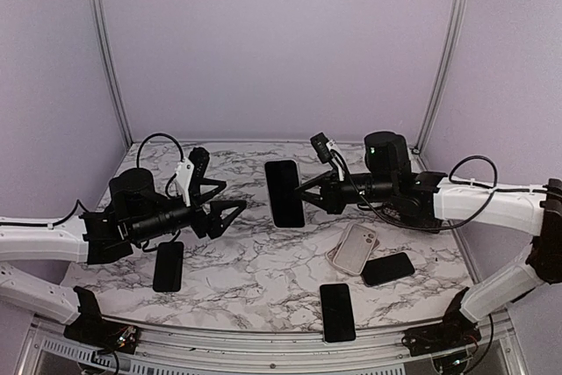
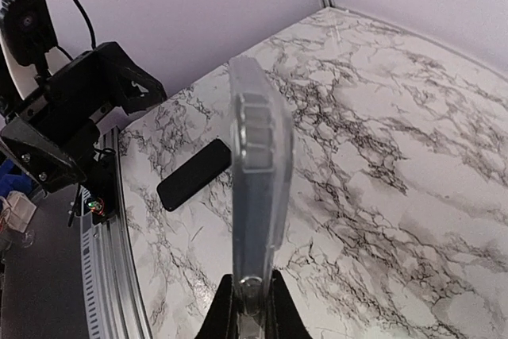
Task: Put the phone into the phone case
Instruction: Place the phone with the phone case at the center of the board.
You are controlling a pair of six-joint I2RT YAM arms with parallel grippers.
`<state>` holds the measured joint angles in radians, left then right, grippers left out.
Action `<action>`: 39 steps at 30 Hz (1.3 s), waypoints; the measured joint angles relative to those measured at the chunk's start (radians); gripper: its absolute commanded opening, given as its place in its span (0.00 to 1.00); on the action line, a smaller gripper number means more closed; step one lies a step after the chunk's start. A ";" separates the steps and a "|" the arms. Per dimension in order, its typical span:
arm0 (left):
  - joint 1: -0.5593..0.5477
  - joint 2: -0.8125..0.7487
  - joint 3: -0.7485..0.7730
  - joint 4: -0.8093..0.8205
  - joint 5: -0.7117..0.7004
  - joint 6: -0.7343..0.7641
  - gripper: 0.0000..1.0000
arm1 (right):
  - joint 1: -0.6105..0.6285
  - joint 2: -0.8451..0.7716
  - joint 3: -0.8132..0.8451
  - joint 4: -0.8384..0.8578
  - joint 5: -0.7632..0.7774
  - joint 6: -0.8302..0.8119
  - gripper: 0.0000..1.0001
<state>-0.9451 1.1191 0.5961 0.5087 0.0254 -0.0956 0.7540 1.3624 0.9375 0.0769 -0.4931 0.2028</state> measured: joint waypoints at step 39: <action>0.062 0.249 0.151 -0.354 -0.158 -0.152 0.84 | -0.157 0.510 0.112 -0.134 0.036 0.316 0.20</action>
<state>-0.8833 1.3682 0.7471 0.1551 -0.1329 -0.2474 0.5968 1.8721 1.0496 -0.0570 -0.4568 0.5186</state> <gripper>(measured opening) 0.840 0.188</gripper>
